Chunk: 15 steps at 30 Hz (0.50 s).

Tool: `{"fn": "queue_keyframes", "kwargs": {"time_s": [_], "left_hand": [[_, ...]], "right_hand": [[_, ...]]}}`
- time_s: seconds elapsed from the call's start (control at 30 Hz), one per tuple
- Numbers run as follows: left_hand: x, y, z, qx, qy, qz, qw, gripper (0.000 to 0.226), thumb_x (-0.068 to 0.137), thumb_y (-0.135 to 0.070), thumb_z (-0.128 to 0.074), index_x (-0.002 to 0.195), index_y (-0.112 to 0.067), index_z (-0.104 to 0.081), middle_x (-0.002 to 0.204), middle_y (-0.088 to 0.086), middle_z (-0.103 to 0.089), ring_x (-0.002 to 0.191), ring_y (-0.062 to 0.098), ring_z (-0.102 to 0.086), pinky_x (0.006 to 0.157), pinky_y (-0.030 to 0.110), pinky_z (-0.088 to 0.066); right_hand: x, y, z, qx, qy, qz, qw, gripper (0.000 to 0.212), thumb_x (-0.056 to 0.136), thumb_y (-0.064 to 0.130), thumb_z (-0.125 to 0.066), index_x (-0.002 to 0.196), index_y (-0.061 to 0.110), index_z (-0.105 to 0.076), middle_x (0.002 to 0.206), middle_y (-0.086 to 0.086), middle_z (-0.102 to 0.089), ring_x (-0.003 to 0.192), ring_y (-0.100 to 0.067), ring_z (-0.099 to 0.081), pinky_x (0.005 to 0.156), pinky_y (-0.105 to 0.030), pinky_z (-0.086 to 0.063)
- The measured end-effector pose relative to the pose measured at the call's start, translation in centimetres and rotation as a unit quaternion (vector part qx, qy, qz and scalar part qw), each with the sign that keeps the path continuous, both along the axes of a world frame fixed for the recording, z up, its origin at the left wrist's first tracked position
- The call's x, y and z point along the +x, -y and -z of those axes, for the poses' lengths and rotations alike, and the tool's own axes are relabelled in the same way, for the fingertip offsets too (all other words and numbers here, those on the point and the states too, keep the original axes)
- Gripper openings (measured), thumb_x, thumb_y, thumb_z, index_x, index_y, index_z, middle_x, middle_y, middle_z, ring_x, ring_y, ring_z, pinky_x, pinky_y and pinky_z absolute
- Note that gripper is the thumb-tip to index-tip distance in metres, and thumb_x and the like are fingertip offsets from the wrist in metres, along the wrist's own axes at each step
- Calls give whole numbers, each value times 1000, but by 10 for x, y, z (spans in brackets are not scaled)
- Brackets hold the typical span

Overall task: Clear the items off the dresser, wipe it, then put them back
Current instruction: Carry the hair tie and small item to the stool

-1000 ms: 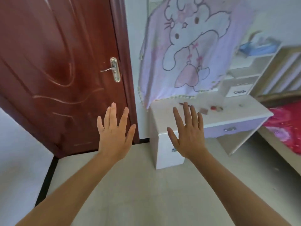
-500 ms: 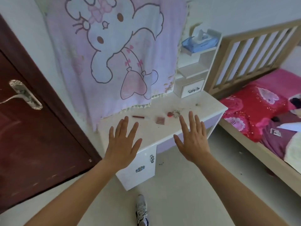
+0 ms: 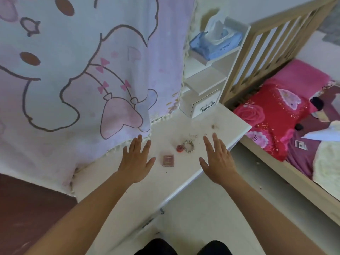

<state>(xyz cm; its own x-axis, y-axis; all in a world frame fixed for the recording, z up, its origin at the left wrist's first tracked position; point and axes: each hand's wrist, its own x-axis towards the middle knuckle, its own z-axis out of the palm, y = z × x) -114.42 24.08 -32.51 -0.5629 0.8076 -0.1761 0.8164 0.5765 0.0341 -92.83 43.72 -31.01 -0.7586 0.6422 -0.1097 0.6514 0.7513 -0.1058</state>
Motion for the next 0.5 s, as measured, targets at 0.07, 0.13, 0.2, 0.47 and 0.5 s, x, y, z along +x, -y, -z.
{"fn": "queue_keyframes", "kwargs": {"time_s": [0.07, 0.13, 0.2, 0.47, 0.5], "left_hand": [[-1, -20, 17, -15, 29, 6, 999, 69, 99, -57, -21, 155, -22, -1, 161, 12, 11, 149, 29, 3, 117, 53, -11], [4, -39, 38, -34, 56, 10, 998, 71, 98, -59, -22, 154, -22, 1, 161, 12, 11, 149, 29, 3, 116, 53, -10], [10, -57, 61, -48, 92, 3, 995, 73, 97, -59, -26, 154, -22, 1, 161, 10, 13, 149, 29, 5, 116, 53, -10], [42, -116, 130, -99, 167, -73, 978, 77, 94, -55, -44, 154, -28, -5, 161, 8, 12, 148, 30, 5, 116, 51, -20], [46, -120, 136, -101, 176, -87, 975, 76, 93, -50, -49, 154, -28, -10, 161, 9, 11, 147, 30, 5, 113, 51, -25]], "right_hand": [[-8, -13, 19, -14, 21, -14, 1000, 78, 99, 47, -39, 155, 22, 10, 163, -10, 14, 150, -31, -7, 117, -45, -23], [-16, -28, 39, -37, 46, -30, 998, 78, 99, 45, -40, 156, 21, 7, 163, -10, 14, 149, -31, -10, 115, -45, -28], [-26, -46, 59, -63, 77, -54, 994, 76, 100, 42, -41, 156, 20, 5, 163, -10, 12, 146, -31, -19, 109, -44, -36], [-72, -109, 138, -128, 130, -210, 961, 76, 98, 31, -48, 156, 24, 1, 162, -11, -7, 119, -31, -49, 84, -42, -51], [-76, -116, 147, -123, 137, -234, 954, 75, 98, 29, -49, 156, 24, -2, 160, -11, -15, 115, -31, -52, 82, -41, -52]]}}
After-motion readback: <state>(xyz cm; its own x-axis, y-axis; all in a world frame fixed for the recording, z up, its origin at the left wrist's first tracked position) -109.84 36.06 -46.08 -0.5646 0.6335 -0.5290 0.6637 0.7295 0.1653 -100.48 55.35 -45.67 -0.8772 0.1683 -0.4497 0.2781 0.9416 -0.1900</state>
